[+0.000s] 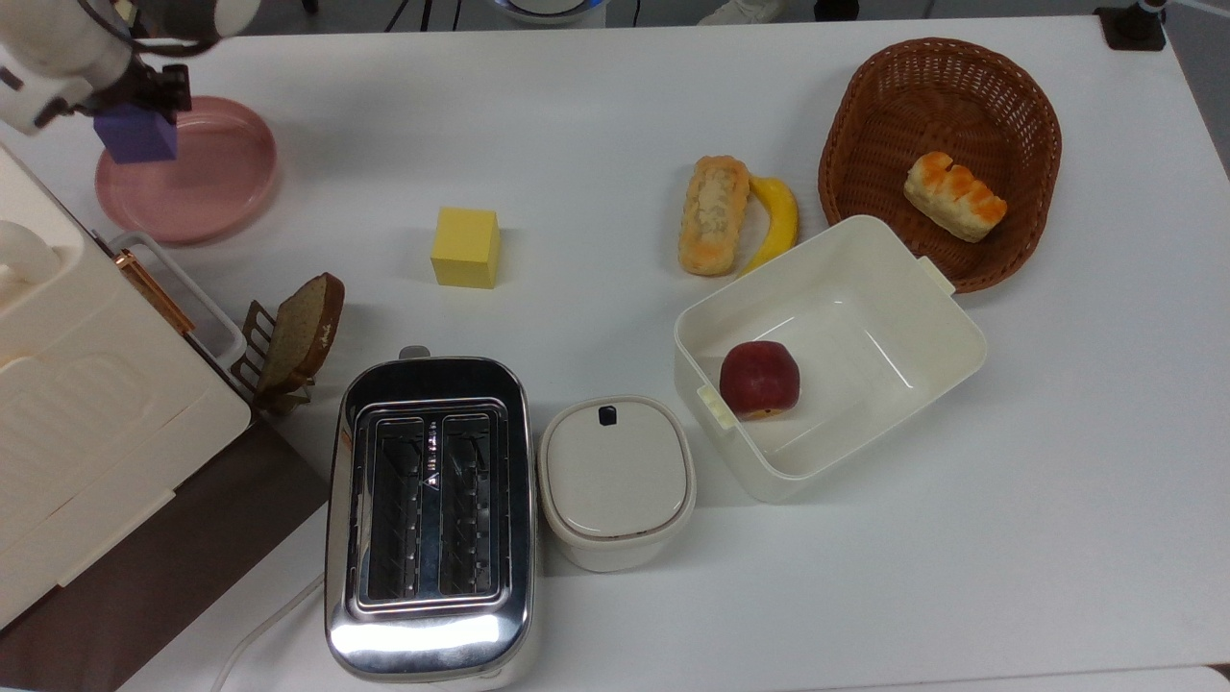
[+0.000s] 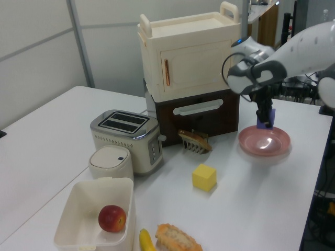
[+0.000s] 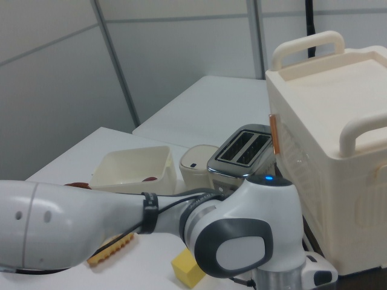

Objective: Put the purple cube on a plate
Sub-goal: 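Carry the purple cube over the pink plate and lower it, then open the gripper to release the cube and raise the arm away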

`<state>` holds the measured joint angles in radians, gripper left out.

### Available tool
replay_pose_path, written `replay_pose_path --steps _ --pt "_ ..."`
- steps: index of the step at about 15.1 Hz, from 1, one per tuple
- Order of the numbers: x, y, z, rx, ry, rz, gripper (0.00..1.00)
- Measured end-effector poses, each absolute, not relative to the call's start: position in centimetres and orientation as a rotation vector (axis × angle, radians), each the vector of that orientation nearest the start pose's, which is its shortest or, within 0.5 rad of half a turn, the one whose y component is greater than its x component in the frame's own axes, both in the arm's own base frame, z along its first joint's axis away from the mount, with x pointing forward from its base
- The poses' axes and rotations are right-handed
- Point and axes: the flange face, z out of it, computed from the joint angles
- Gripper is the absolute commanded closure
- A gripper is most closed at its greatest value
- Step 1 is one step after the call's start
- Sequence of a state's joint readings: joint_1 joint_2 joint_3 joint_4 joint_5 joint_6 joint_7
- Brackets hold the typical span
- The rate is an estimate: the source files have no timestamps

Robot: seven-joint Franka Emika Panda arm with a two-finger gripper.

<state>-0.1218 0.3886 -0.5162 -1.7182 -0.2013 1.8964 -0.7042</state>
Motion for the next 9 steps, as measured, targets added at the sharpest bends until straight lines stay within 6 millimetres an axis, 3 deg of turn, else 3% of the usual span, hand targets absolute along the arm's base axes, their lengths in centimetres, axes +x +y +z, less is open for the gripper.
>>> replay_pose_path --steps 2,7,9 --pt "52.0 -36.0 36.3 -3.252 -0.287 0.643 0.0" --pt "52.6 -35.2 36.0 -3.241 -0.292 0.617 0.0" --pt "54.0 -33.4 37.6 -3.259 -0.228 0.519 0.0"
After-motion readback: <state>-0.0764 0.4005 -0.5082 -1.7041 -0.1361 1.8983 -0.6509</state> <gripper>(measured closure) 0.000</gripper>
